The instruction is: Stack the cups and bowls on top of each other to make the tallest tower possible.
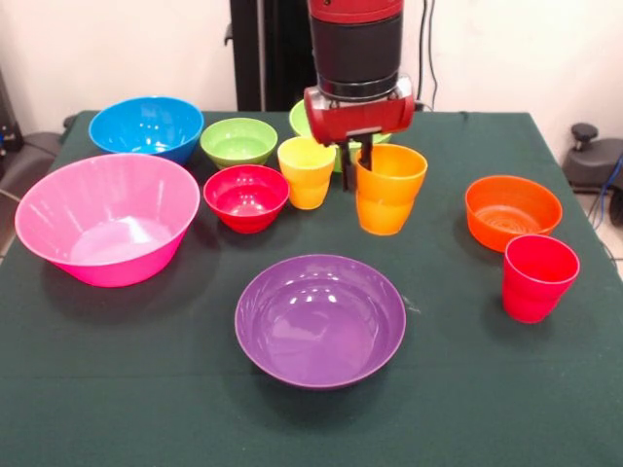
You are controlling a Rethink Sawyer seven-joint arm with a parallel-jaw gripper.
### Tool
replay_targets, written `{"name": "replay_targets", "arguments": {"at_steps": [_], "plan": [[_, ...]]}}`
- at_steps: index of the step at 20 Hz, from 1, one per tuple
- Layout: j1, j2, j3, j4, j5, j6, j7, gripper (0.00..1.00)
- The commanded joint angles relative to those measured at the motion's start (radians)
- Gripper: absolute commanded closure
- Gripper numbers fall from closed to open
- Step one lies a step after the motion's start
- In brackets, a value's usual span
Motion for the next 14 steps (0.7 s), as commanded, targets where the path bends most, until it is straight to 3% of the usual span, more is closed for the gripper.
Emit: {"name": "replay_targets", "arguments": {"at_steps": [1,9,14], "plan": [[-0.061,0.099,0.12,-0.149,-0.092,0.15,-0.289,1.0],[-0.125,0.181,0.182,-0.264,-0.164,0.224,-0.387,1.0],[-0.141,0.212,0.212,-0.294,-0.202,0.237,-0.394,1.0]]}}
